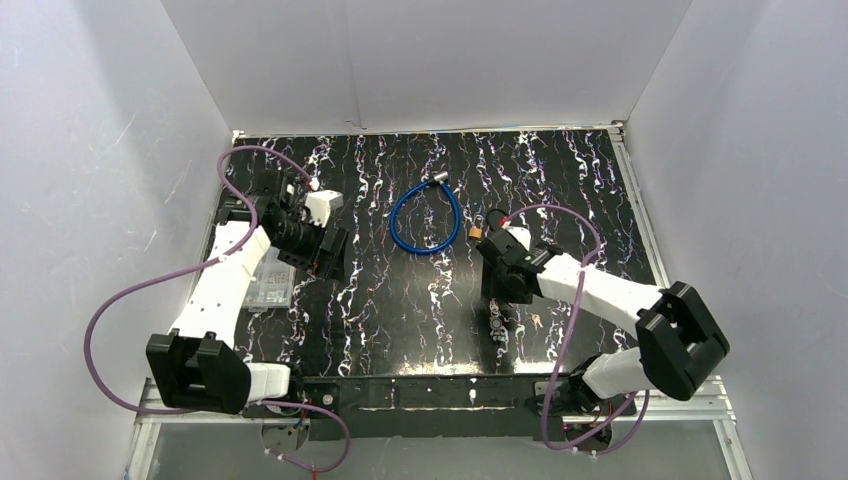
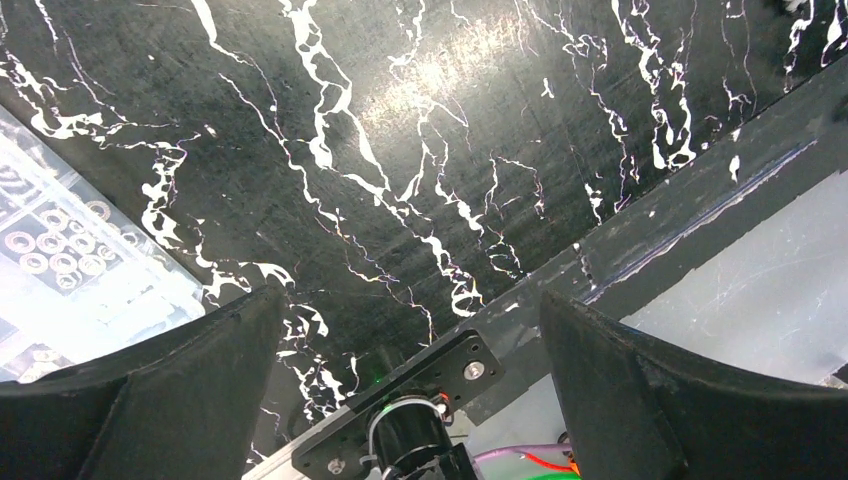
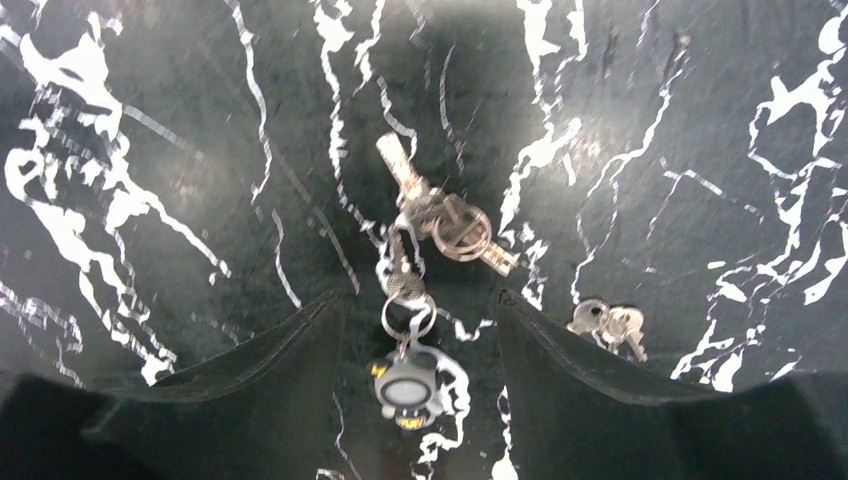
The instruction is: Unlock with the key
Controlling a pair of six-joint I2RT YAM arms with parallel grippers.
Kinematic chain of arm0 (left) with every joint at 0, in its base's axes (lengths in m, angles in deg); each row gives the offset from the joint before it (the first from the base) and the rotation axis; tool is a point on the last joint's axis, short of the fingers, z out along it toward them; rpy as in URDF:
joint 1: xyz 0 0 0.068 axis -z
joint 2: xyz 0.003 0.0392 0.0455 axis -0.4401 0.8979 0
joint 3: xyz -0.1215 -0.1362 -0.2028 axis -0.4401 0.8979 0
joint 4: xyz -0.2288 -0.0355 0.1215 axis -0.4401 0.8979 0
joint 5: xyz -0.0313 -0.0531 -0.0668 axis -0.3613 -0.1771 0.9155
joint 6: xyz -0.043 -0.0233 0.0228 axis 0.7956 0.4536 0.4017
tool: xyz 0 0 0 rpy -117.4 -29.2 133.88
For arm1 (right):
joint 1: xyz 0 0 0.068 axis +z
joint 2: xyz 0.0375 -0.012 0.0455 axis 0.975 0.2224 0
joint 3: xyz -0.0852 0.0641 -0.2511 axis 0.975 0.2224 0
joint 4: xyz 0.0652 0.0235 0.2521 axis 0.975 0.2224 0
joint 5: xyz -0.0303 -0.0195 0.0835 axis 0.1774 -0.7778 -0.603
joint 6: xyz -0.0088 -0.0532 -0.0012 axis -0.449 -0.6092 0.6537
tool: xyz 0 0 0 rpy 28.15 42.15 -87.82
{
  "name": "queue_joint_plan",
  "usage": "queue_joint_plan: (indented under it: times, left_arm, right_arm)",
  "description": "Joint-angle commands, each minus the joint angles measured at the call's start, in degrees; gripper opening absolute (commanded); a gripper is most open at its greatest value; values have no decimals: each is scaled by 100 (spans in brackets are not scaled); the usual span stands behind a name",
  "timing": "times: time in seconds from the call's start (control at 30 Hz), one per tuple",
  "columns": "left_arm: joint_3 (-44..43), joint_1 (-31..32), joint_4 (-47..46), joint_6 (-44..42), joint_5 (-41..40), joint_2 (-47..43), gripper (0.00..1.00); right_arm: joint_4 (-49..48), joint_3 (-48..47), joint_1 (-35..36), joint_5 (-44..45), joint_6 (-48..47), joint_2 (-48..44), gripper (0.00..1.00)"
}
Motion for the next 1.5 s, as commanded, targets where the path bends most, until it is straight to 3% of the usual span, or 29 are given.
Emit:
queue_joint_plan:
  times: [0.0, 0.4, 1.17, 1.33, 1.47]
  left_arm:
    - [-252, 128, 135, 29, -135, 226, 99]
    - [-425, 250, 26, 94, -123, 475, 99]
    - [-629, 346, 151, 241, -71, 197, 99]
    - [-654, 347, 124, 252, -157, 136, 99]
    - [-655, 355, 127, 257, -144, 113, 99]
  right_arm:
    - [-375, -244, -451, -94, -218, 171, 62]
    - [-671, -35, -582, -289, -274, 435, 45]
    - [-856, 121, -827, -412, -261, 755, 41]
    - [-795, 41, -827, -369, -267, 775, 31]
    - [-777, 65, -827, -301, -199, 811, 13]
